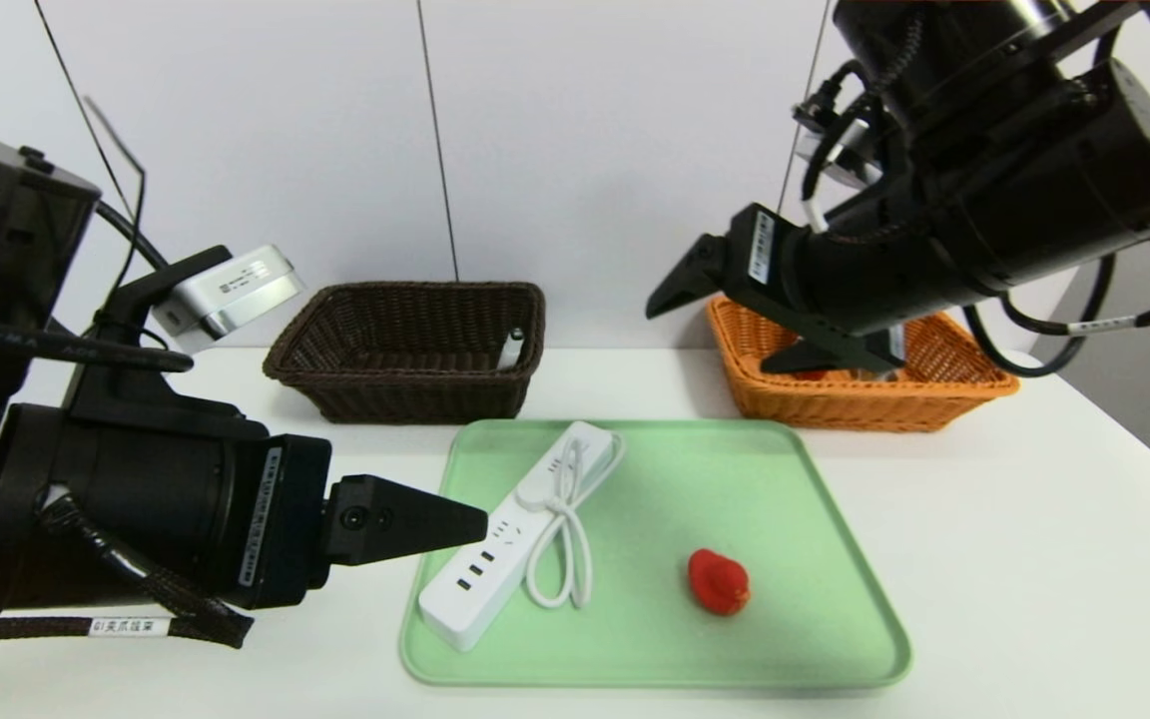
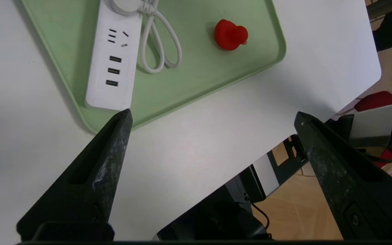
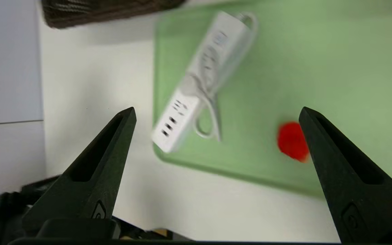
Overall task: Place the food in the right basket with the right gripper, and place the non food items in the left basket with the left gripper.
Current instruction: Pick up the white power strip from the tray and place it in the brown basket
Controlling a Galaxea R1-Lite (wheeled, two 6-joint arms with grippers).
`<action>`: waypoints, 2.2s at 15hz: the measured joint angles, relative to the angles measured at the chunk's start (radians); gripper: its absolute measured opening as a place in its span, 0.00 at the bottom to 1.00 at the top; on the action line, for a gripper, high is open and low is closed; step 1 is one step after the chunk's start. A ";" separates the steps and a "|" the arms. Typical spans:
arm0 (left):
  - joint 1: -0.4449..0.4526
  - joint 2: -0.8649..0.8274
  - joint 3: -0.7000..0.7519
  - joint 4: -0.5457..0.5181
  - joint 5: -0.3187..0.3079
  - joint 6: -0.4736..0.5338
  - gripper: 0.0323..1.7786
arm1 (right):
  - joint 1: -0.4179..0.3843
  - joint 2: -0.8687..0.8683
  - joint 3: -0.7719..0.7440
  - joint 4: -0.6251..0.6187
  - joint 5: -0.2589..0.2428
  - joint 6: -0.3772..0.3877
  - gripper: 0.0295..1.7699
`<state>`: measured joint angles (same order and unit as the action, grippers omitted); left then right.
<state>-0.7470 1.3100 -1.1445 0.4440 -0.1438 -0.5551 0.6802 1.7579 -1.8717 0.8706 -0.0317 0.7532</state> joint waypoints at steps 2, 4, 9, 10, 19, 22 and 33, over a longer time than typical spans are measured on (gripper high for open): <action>-0.022 0.041 -0.035 0.001 -0.001 -0.005 0.95 | -0.028 -0.069 0.066 0.012 0.043 0.002 0.94; -0.045 0.078 -0.046 -0.040 -0.001 -0.005 0.95 | -0.077 -0.140 0.124 0.029 0.144 0.013 0.95; -0.083 0.215 -0.167 -0.032 -0.002 -0.063 0.95 | -0.187 -0.240 0.208 0.095 0.177 0.055 0.96; -0.090 0.247 -0.202 -0.011 -0.002 -0.077 0.95 | -0.206 -0.247 0.232 0.098 0.173 0.052 0.96; -0.120 0.420 -0.301 0.050 0.008 -0.083 0.95 | -0.291 -0.286 0.382 0.093 -0.036 -0.062 0.96; -0.124 0.461 -0.365 0.130 0.009 -0.085 0.95 | -0.323 -0.310 0.472 0.090 -0.148 -0.154 0.96; -0.146 0.670 -0.613 0.284 0.096 -0.153 0.95 | -0.786 -0.478 0.826 -0.351 0.004 -0.568 0.96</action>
<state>-0.8932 1.9800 -1.7579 0.7283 -0.0481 -0.7077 -0.1053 1.2800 -1.0453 0.5196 -0.0274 0.1851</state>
